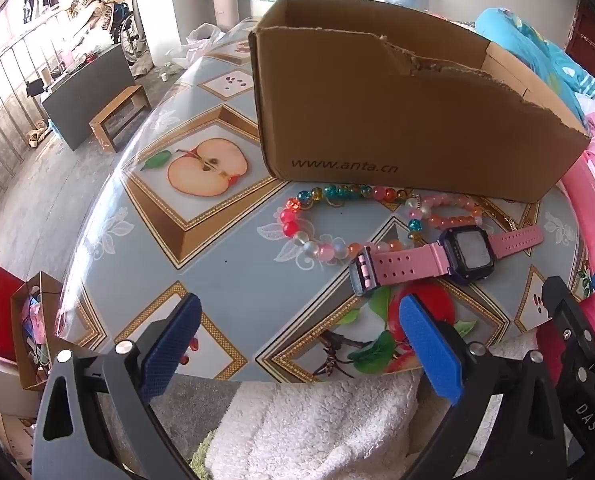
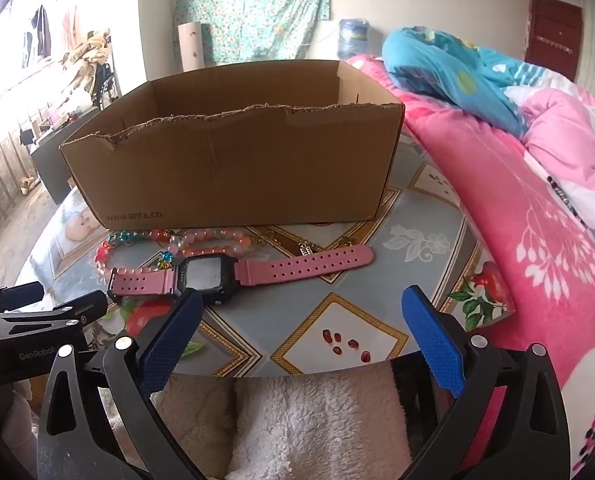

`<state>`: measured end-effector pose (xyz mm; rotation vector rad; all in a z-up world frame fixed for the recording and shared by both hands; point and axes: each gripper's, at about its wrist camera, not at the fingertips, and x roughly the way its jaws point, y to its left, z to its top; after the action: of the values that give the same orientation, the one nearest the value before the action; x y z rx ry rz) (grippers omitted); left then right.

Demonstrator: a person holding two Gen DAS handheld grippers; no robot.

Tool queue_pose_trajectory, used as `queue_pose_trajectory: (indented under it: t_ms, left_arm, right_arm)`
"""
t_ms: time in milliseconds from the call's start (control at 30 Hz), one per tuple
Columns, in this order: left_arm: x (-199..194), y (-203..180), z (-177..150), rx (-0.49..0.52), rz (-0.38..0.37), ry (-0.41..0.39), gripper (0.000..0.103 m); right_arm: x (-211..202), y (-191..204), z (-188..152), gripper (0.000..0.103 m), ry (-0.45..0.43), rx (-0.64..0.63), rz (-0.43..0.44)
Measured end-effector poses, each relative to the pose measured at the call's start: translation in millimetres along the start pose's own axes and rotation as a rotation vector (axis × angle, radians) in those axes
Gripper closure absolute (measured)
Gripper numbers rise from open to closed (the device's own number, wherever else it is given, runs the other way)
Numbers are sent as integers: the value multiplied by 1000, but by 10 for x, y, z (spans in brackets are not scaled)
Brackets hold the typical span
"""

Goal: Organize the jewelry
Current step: 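Grasp the pink-strapped watch strap with the left tool while the right tool grips its face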

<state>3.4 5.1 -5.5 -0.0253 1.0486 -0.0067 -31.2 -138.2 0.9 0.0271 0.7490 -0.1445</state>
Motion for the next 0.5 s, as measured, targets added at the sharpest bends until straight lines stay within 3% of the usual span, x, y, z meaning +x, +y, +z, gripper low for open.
queue_pose_trajectory:
  t_ms: [267,433,500]
  left_arm:
    - [-27,180,28,70,-133,-167,6]
    - [-76,80,11,175,-154,-266,6]
    - [-83,14,-9,218,-151,-286,7]
  right_arm:
    - [0,73,47,8,-107,-156,83]
    - [111,260,152,32,-103,-279,270]
    - [197,351,173,41,-59,-345,327]
